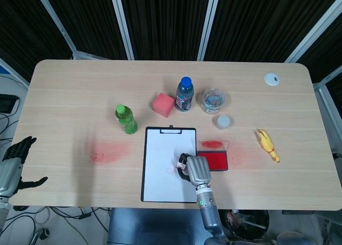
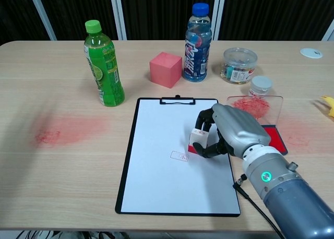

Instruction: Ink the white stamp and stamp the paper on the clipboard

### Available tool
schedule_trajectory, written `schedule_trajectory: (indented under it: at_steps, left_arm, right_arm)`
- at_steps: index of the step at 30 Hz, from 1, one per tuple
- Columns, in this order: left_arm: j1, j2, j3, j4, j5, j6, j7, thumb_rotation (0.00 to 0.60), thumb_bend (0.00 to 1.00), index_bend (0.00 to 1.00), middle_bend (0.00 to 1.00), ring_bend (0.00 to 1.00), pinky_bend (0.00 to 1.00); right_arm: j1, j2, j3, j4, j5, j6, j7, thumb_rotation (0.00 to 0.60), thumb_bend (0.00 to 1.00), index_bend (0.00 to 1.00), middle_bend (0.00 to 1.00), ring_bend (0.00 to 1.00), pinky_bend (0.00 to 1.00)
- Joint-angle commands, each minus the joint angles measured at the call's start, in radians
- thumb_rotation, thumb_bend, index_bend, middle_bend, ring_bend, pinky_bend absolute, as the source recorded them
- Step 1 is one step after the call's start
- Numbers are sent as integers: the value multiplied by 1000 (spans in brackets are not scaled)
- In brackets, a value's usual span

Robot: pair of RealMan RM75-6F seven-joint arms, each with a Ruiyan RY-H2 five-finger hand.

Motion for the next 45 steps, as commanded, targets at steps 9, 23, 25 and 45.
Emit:
schedule_trajectory:
  at_steps: [9,23,25,45]
  left_arm:
    - [0,0,0,0,-1,-1,-1,600,13,0,0,0,0]
    - [0,-1,0,1,-2,1,1,600,12,0,0,0,0]
    - [0,-1,-1,1,-3,1,1,600,13,0,0,0,0]
    - [-1,-2,0,1,-4,1,5,600,13,0,0,0,0]
  right_arm:
    - [-5,-5,0,5,-1,-1,-2,600,657,937,805,866,874]
    - [-12,-8,-4,9,-3,-5,-4,600,657,937,805,866,874]
    - [-13,-9,-4,9,-3,-5,-5,600,657,937,805,866,874]
    - [-9,-7,17,7,-27,3,14,600,657,937,805,866,874]
